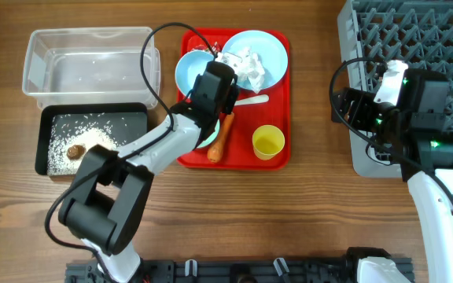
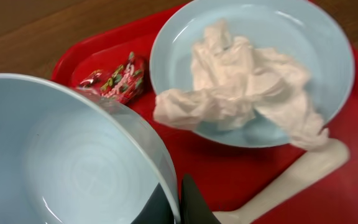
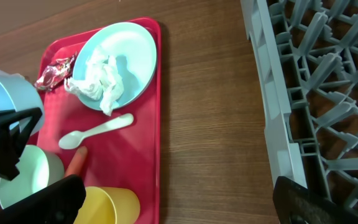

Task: Sort waste into correct bins and load items into the dishwasher rack
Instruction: 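Return the empty blue bowl to the red tray with left gripper, then reach the left gripper toward the tissue on the blue plate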

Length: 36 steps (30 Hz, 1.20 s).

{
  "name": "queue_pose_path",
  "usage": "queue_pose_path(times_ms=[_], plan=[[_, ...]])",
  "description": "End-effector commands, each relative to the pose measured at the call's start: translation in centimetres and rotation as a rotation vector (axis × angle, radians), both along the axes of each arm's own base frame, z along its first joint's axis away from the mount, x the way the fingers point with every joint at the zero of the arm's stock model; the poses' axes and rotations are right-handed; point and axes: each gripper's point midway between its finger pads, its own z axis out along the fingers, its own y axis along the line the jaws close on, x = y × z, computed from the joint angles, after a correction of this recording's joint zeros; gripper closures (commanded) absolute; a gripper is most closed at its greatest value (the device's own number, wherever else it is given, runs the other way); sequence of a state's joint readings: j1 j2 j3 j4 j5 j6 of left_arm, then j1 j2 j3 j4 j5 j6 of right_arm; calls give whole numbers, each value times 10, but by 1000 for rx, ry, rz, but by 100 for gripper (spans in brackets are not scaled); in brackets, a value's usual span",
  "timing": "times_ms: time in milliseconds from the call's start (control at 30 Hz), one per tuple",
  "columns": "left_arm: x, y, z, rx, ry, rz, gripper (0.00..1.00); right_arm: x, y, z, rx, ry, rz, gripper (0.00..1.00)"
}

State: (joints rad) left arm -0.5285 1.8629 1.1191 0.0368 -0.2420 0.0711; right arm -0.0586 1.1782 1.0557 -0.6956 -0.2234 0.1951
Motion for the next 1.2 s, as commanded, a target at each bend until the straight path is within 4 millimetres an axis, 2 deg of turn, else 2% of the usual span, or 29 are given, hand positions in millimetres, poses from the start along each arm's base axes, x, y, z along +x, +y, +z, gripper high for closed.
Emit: queue_pose_path(times_ms=[0, 133, 233, 367, 467, 633, 733, 767, 833, 933, 1000, 1133, 1167], plan=[[4, 10, -6, 44, -3, 26, 92, 3, -3, 7, -25, -15, -3, 0], [3, 11, -17, 55, 18, 26, 86, 2, -3, 6, -25, -9, -3, 0], [2, 11, -24, 60, 31, 24, 85, 2, -3, 6, -25, -9, -3, 0], [2, 11, -27, 64, 37, 24, 80, 2, -3, 6, -25, -9, -3, 1], [2, 11, -27, 64, 37, 24, 71, 2, -3, 6, -25, -9, -3, 0], [2, 10, -27, 62, 38, 25, 43, 2, -3, 6, -25, -10, -3, 0], [3, 9, -22, 17, 35, 58, 30, 3, -3, 6, -25, -11, -3, 0], [5, 8, -15, -8, 30, 69, 26, 3, -3, 6, -25, -11, -3, 0], [3, 0, -3, -30, 57, 35, 25, 3, -3, 6, -25, -11, -3, 0], [3, -13, 33, -49, 112, -11, 22, 3, -3, 6, -25, -14, -3, 0], [5, -17, 62, -50, 139, -24, 21, 3, -3, 7, -25, -16, -3, 0], [14, -23, 151, -104, 108, -47, 17, 4, -3, 7, -25, -18, -3, 0], [18, -21, 165, -118, 80, -43, 16, 4, -3, 7, -25, -18, -3, 0]])
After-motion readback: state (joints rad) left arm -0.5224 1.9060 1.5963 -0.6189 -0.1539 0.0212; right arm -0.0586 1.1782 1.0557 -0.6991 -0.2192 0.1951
